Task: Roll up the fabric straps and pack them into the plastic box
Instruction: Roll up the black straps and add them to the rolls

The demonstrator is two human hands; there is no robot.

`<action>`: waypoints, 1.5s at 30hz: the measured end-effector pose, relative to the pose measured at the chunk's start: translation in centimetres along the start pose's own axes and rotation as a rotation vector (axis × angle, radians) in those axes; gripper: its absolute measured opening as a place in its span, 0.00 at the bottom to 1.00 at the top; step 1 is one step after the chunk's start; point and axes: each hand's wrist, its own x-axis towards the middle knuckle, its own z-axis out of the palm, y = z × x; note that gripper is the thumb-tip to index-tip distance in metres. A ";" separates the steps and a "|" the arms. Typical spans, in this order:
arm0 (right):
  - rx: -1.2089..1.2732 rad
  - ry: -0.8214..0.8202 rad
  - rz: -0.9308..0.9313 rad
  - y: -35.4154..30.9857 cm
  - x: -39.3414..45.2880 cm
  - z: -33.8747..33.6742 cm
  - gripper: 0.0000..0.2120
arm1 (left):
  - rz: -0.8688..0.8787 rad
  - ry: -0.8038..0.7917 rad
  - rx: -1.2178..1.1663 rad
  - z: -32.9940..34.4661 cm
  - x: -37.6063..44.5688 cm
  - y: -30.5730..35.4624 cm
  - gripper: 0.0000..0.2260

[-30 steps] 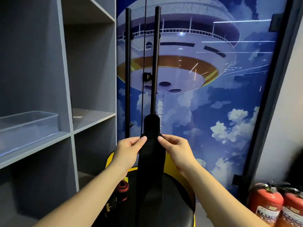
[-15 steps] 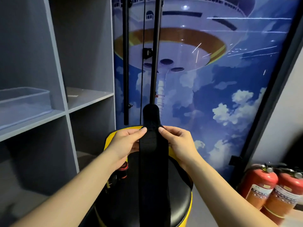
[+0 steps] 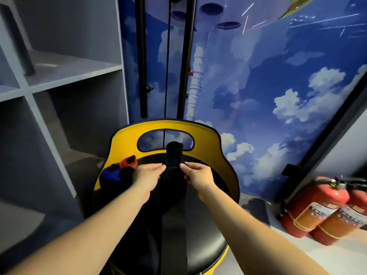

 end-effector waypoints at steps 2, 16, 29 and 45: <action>-0.019 0.010 0.010 0.9 2.4 0.4 0.07 | -0.001 0.046 0.043 0.6 2.3 -0.4 0.06; 0.132 -0.027 0.187 5.7 18.5 4.3 0.14 | -0.131 0.092 0.087 6.5 18.2 -4.3 0.11; 0.090 -0.157 0.241 8.2 16.2 3.3 0.25 | -0.162 -0.039 -0.094 7.2 15.5 -6.8 0.06; -0.607 -0.164 0.067 13.9 -7.9 -4.1 0.15 | -0.264 -0.046 0.123 -1.6 -8.6 -14.7 0.07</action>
